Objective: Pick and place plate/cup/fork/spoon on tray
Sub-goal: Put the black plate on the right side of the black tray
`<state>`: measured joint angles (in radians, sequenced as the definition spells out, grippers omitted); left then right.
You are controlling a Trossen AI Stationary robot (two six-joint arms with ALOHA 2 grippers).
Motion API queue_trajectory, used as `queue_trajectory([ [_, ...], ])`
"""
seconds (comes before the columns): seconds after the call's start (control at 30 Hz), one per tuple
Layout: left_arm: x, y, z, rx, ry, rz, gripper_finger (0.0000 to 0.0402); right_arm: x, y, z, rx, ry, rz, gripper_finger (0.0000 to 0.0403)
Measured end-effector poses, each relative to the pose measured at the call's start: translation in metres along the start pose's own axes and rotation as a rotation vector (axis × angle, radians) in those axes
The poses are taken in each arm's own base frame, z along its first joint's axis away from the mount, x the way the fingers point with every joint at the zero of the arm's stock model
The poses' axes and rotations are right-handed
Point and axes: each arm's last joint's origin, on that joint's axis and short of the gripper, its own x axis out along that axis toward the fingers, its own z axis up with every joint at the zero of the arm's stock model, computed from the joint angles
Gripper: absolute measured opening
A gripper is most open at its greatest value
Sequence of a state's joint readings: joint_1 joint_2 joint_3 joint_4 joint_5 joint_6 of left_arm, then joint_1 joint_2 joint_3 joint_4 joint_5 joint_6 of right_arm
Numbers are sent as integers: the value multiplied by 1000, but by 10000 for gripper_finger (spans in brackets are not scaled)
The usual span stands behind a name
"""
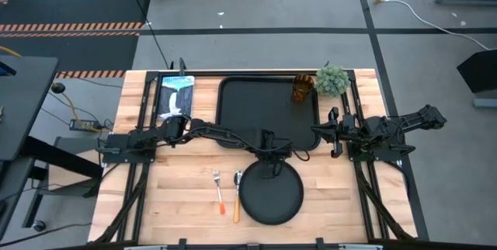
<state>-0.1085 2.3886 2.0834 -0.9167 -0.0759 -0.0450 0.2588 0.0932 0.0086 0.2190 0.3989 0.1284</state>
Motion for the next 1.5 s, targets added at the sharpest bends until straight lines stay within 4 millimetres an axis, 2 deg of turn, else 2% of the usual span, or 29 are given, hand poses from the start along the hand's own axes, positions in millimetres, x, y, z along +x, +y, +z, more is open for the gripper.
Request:
queue_trajectory([
  [0.27,0,-2,0,0,4,-27,81,0,0,0,0,0,0,34],
  [0.5,0,-4,2,4,-23,-31,93,0,0,0,0,0,-1,34],
  [0.63,0,-4,4,10,-41,-31,93,0,0,0,0,0,-1,34],
  [0.97,22,-2,-7,13,-37,-33,93,0,0,0,0,-1,-1,34],
  [1.17,22,-3,-7,14,-38,-31,93,0,0,0,0,0,0,34],
  [1.5,21,-2,-6,8,-43,-38,44,0,0,0,0,-1,-1,34],
])
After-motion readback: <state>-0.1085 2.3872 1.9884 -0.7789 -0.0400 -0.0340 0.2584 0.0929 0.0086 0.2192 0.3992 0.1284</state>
